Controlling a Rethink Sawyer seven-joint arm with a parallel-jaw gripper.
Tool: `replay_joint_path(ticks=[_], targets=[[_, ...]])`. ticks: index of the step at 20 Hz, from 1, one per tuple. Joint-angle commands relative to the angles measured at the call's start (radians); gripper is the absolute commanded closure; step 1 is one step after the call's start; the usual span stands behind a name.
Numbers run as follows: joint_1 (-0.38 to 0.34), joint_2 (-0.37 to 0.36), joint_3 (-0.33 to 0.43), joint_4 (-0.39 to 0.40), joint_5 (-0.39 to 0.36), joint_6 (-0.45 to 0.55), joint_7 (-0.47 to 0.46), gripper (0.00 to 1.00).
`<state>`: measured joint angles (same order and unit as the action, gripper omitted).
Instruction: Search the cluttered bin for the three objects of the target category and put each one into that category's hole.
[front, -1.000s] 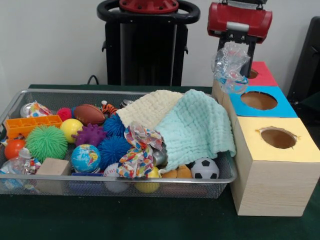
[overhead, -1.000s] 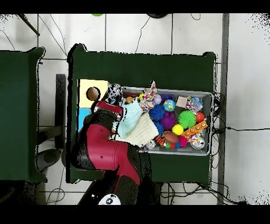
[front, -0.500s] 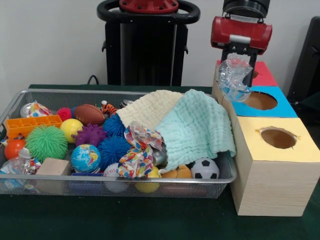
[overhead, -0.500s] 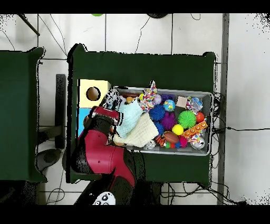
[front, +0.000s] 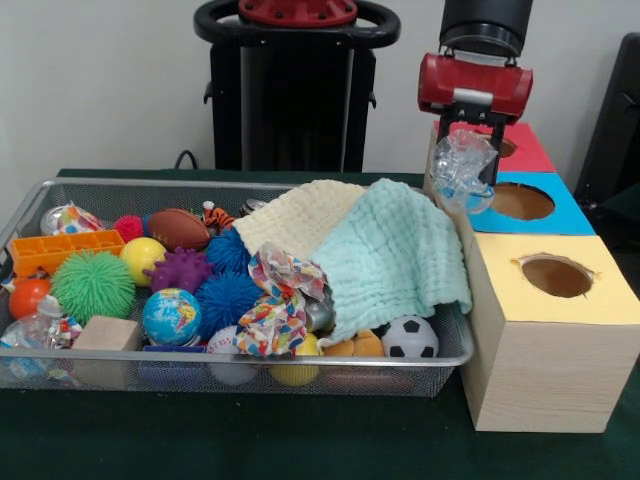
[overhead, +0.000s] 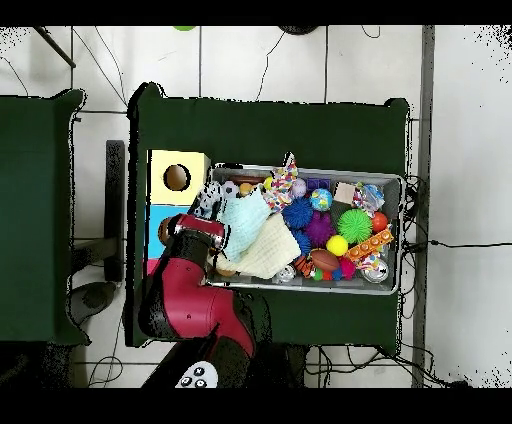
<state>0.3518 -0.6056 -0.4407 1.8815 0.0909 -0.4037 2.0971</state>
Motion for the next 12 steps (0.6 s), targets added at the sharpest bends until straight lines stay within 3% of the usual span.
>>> replay_joint_path(ticks=[1,12], targets=[[-0.002,0.039,0.146,0.098,0.010,-0.086,0.256,1.00],[0.007,0.031,0.137,0.103,0.025,-0.083,0.218,1.00]])
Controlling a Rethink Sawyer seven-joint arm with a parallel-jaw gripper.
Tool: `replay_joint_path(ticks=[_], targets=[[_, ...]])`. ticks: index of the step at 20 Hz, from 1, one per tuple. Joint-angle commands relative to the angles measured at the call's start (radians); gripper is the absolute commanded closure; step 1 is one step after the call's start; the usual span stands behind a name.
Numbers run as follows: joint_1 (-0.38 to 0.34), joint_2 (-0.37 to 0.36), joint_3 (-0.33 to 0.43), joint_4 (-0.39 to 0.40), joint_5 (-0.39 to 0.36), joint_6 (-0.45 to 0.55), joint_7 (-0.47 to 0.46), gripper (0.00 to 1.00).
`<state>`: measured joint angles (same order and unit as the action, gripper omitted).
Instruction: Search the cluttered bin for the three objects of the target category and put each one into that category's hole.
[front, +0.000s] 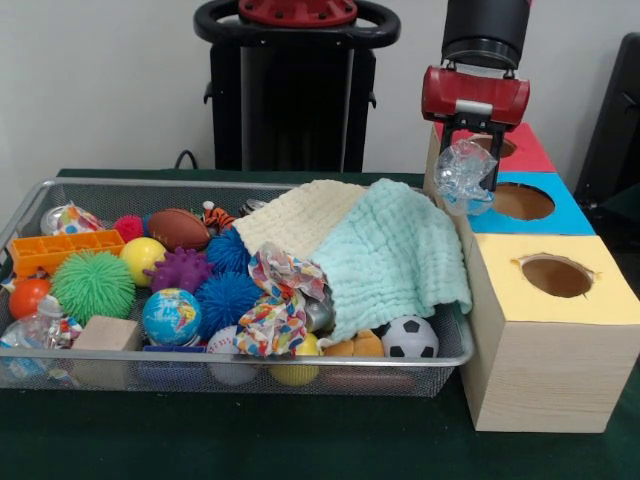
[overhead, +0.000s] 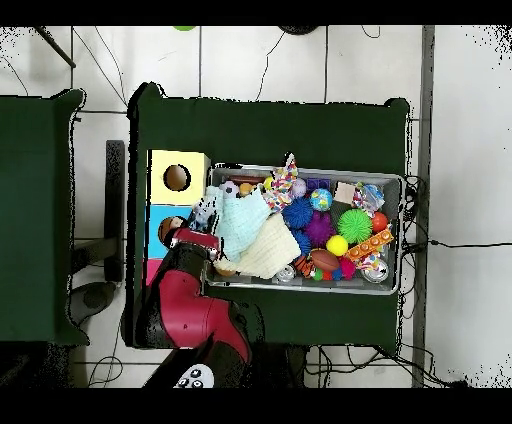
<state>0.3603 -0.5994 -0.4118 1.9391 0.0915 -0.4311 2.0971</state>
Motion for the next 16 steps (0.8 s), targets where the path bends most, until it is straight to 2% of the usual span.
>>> replay_joint_path(ticks=[1,16], targets=[[-0.001,0.019,0.107,0.047,0.024,-0.051,0.215,1.00],[-0.006,-0.035,0.097,0.051,0.018,0.011,0.185,1.00]])
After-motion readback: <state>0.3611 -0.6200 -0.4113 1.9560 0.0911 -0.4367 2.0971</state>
